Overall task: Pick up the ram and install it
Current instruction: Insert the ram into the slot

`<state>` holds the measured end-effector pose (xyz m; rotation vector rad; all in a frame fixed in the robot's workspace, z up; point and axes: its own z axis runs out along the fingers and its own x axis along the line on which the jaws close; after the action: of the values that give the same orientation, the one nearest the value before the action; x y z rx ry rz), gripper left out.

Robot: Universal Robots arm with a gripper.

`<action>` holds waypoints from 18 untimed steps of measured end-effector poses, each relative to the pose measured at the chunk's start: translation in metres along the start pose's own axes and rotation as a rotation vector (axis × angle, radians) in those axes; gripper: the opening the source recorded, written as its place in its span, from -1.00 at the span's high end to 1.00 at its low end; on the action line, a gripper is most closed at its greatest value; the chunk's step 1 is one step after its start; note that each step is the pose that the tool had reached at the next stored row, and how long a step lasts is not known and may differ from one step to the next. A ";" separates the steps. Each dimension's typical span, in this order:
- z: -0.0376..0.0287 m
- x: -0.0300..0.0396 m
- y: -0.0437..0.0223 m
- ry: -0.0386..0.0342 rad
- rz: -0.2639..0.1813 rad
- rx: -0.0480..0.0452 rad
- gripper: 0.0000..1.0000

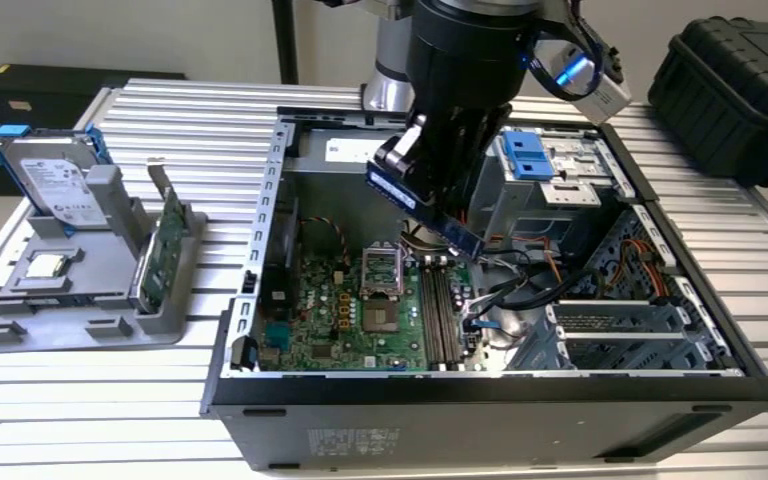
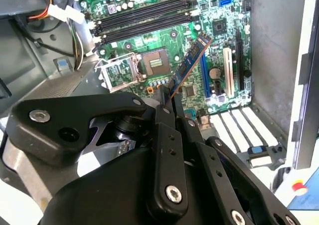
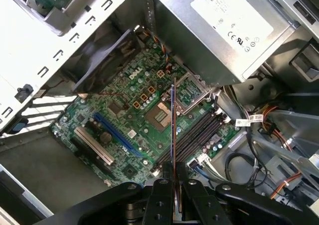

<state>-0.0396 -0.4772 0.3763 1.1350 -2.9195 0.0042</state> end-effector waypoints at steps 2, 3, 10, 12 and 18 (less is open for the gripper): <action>0.0001 0.0000 0.0000 0.0000 0.020 -0.0002 1.00; 0.0001 0.0000 0.0000 0.0001 0.029 -0.0002 1.00; 0.0005 0.0000 0.0000 0.0000 0.098 -0.0009 1.00; 0.0006 0.0000 0.0000 0.0000 0.118 -0.0011 1.00; 0.0010 0.0000 0.0000 -0.0001 0.176 -0.0017 1.00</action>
<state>-0.0395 -0.4772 0.3753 0.8744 -3.0076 0.0030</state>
